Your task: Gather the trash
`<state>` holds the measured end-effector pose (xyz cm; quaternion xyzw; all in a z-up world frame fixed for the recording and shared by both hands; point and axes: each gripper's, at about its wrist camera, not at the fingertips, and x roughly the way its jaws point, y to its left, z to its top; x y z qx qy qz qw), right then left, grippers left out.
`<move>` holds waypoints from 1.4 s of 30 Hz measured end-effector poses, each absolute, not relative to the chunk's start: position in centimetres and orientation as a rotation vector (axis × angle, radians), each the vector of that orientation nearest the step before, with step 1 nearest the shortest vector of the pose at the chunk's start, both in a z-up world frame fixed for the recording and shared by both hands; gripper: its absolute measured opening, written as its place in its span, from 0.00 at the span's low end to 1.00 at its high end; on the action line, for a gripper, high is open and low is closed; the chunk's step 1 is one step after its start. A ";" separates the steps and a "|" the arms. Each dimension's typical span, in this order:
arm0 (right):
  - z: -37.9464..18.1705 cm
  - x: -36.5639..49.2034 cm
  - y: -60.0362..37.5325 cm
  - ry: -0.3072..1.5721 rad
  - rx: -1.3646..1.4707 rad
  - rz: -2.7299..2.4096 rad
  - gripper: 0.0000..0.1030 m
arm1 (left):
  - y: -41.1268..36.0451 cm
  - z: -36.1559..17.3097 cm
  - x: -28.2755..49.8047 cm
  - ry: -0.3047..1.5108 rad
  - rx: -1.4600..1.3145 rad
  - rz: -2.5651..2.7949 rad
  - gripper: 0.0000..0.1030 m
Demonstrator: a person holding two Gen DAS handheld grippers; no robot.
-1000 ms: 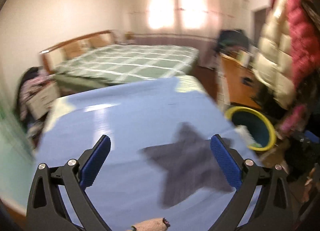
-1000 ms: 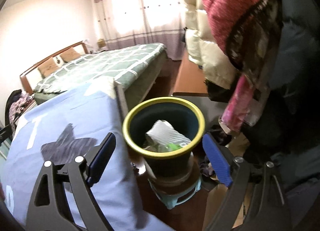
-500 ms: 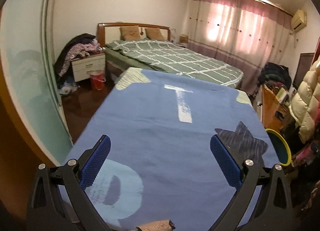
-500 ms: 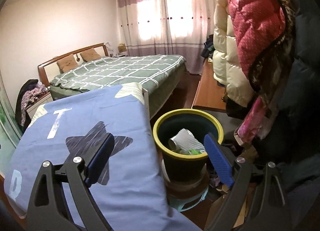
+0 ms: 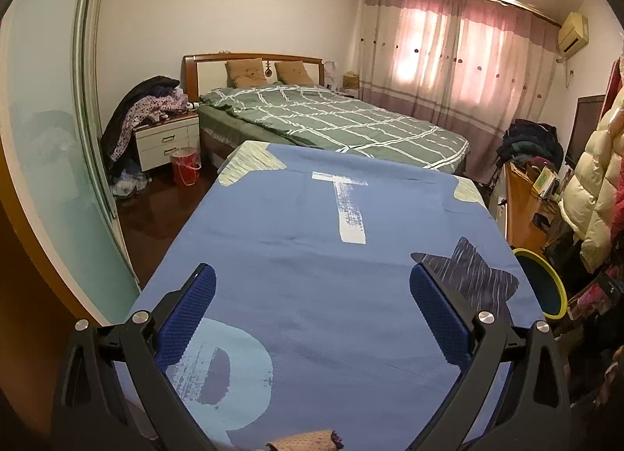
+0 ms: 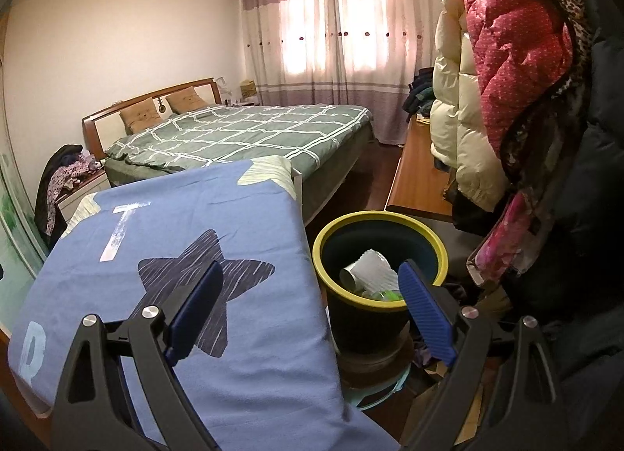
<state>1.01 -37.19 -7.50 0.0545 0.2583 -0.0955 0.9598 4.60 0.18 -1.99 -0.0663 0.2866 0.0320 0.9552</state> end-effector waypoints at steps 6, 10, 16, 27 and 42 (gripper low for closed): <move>-7.6 1.1 -36.8 0.529 0.109 -0.181 0.85 | -0.3 -2.1 4.4 0.580 -0.127 0.055 0.95; -7.7 1.3 -36.5 0.532 0.105 -0.177 0.85 | -0.5 -2.3 4.3 0.580 -0.123 0.049 0.95; -7.7 1.3 -36.3 0.532 0.106 -0.170 0.85 | -0.2 -2.5 4.3 0.592 -0.132 0.036 0.95; -7.8 1.3 -36.2 0.531 0.112 -0.174 0.85 | -0.5 -2.7 4.5 0.599 -0.131 0.033 0.95; -7.9 1.3 -36.4 0.536 0.118 -0.169 0.86 | -0.5 -3.0 4.9 0.607 -0.151 -0.002 0.95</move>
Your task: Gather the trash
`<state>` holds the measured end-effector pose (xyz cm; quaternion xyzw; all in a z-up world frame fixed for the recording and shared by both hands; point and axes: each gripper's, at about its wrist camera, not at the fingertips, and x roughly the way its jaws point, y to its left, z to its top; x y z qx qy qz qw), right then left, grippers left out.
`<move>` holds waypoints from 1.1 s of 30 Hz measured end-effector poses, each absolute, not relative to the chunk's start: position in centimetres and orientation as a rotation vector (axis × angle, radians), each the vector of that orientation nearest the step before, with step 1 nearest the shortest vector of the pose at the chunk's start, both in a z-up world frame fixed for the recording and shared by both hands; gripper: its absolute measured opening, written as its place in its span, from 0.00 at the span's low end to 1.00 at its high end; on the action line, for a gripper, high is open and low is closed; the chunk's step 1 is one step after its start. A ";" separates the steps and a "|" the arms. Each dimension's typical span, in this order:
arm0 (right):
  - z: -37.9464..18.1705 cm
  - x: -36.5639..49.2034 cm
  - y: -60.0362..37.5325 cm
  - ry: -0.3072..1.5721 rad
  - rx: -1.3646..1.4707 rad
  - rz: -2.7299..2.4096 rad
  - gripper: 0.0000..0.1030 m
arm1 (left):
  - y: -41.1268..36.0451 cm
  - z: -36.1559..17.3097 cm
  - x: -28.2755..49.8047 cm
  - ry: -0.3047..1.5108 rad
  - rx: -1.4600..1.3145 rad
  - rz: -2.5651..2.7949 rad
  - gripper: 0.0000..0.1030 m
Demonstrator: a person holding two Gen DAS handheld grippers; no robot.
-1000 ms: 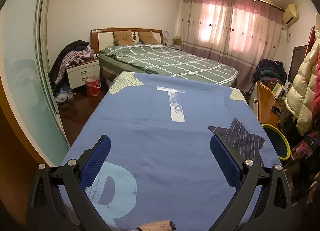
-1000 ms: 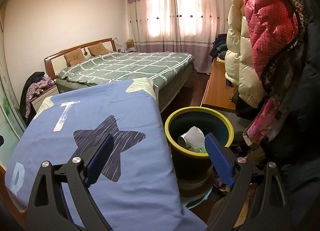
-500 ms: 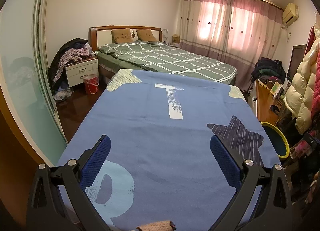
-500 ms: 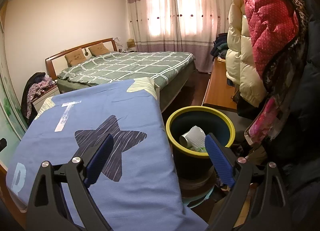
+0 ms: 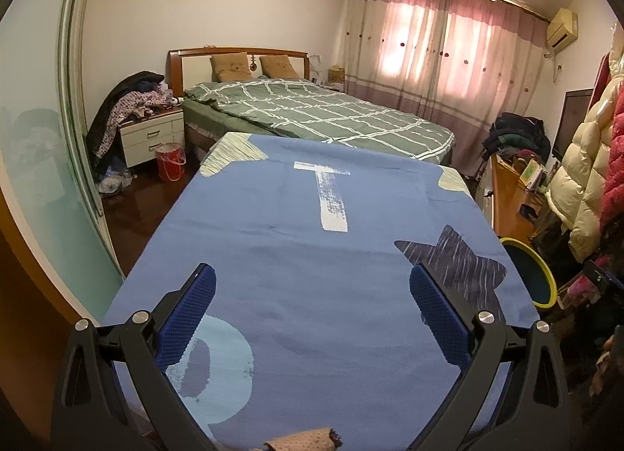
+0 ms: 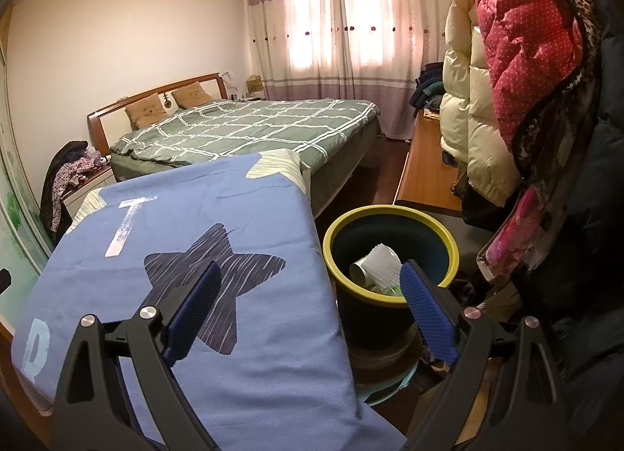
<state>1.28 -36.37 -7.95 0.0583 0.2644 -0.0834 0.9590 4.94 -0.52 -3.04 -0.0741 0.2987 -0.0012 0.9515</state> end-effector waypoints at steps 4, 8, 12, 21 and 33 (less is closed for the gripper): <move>-8.1 1.3 -36.5 0.540 0.122 -0.168 0.86 | -0.6 -3.2 5.1 0.606 -0.137 0.010 0.95; -8.1 1.4 -36.5 0.540 0.121 -0.168 0.86 | -0.8 -3.4 5.2 0.608 -0.127 0.016 0.95; -8.2 1.4 -36.5 0.542 0.122 -0.168 0.86 | -1.0 -3.5 5.2 0.606 -0.116 0.028 0.95; -8.6 1.5 -36.5 0.548 0.120 -0.166 0.86 | -1.2 -3.5 5.3 0.606 -0.113 0.012 0.95; -8.8 1.8 -36.2 0.557 0.120 -0.165 0.86 | -1.5 -3.8 5.7 0.616 -0.119 -0.014 0.95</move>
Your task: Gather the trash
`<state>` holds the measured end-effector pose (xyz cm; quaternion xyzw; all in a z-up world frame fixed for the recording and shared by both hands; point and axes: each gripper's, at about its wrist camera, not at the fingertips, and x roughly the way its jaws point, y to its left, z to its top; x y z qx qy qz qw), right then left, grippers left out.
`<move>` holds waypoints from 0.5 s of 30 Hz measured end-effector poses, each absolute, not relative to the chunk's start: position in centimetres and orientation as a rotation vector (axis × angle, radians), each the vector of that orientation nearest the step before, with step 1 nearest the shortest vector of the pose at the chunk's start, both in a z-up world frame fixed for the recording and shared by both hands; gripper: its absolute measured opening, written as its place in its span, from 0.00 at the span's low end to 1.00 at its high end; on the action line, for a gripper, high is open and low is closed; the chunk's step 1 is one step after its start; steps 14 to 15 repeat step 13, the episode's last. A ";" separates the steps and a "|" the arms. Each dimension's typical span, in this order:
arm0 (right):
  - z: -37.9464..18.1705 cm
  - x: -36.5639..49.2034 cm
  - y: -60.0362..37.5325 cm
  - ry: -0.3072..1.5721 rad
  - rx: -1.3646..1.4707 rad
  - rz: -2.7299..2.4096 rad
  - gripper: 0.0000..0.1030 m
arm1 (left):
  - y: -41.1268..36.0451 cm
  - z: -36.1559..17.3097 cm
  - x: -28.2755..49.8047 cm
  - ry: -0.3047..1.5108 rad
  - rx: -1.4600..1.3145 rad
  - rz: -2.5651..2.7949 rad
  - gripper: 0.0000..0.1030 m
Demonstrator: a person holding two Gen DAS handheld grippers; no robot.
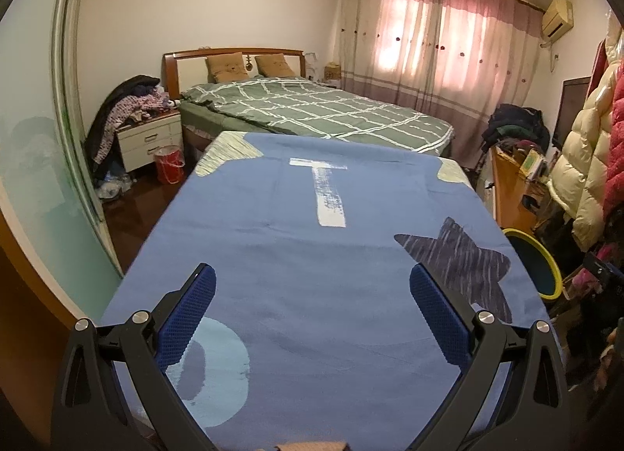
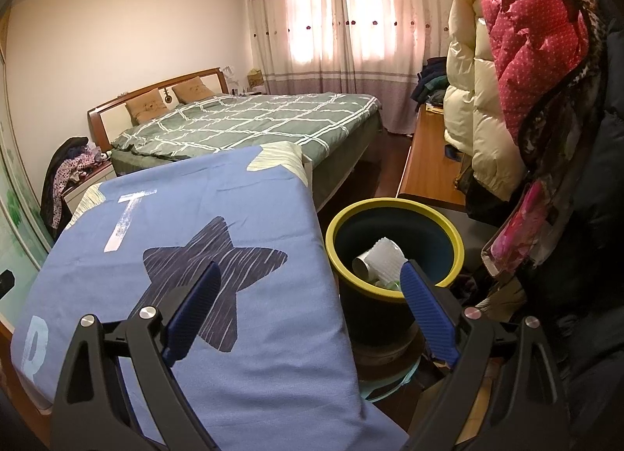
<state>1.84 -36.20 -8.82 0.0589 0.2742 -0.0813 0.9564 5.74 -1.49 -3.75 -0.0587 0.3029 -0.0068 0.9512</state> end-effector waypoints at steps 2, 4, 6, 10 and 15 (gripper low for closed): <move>-8.9 2.0 -36.0 0.560 0.115 -0.164 0.86 | -1.4 -4.0 6.0 0.628 -0.136 -0.017 0.95; -8.9 2.2 -35.7 0.561 0.106 -0.157 0.86 | -1.3 -4.1 6.6 0.639 -0.131 -0.010 0.95; -8.9 2.8 -35.4 0.571 0.103 -0.133 0.86 | -1.2 -4.3 7.5 0.658 -0.127 -0.012 0.95; -9.0 5.1 -33.9 0.589 0.074 -0.090 0.89 | -0.4 -5.2 10.8 0.689 -0.107 0.008 0.95; -9.7 8.5 -32.4 0.620 0.055 -0.061 0.93 | 0.3 -6.5 14.7 0.715 -0.078 0.037 0.95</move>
